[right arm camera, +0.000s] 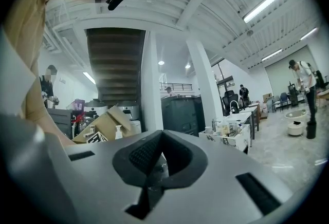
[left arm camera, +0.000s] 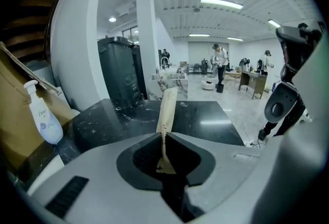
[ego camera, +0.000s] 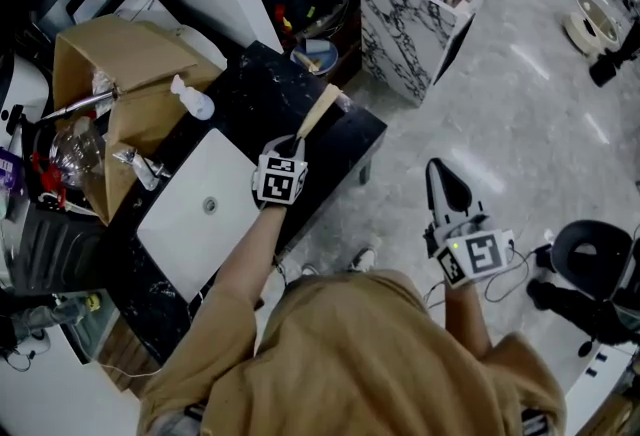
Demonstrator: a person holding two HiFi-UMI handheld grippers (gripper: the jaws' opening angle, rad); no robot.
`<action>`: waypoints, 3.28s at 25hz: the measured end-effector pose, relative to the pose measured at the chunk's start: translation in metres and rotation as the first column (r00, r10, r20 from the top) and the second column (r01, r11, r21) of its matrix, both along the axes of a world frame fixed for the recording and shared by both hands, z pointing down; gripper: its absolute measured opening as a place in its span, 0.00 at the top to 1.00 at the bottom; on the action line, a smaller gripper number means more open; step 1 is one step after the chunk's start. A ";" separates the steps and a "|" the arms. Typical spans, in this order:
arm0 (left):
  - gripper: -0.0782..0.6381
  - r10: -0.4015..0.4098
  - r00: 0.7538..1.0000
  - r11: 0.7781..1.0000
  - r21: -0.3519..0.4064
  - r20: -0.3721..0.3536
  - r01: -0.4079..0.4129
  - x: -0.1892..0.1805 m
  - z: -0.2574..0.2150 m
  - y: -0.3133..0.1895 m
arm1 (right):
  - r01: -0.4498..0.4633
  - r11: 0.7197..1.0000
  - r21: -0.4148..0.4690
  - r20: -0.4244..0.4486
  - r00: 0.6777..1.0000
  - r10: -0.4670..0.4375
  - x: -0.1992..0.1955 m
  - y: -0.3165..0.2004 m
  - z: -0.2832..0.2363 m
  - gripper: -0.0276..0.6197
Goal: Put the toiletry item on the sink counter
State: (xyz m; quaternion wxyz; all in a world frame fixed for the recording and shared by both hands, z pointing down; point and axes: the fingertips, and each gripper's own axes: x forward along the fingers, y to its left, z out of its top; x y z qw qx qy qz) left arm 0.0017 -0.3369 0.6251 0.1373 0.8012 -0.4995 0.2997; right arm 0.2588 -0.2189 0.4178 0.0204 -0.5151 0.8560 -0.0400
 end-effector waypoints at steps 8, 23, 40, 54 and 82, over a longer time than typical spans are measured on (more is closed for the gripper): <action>0.85 0.042 0.998 0.999 -0.027 0.055 -0.041 0.007 0.015 0.001 | 0.015 1.000 -0.020 -0.007 1.000 -0.015 -0.003 -0.004 0.004 0.95; 0.84 0.057 0.996 0.998 -0.041 0.064 -0.055 0.008 0.020 -0.001 | 0.021 0.999 -0.037 -0.001 1.000 -0.021 -0.021 0.010 0.014 0.95; 0.40 0.094 0.994 0.994 0.059 -0.053 -0.090 -0.011 -0.009 0.020 | -0.054 0.998 -0.043 -0.060 0.997 0.052 -0.063 0.066 0.008 0.95; 0.41 0.050 0.978 0.988 0.153 -0.205 -0.019 -0.062 -0.061 0.050 | -0.038 0.999 -0.028 -0.110 0.993 0.035 -0.118 0.096 -0.012 0.95; 0.88 0.168 0.898 0.842 0.533 -0.406 0.084 -0.120 -0.278 0.081 | -0.005 0.996 0.087 -0.048 0.999 0.009 -0.115 0.035 -0.078 0.95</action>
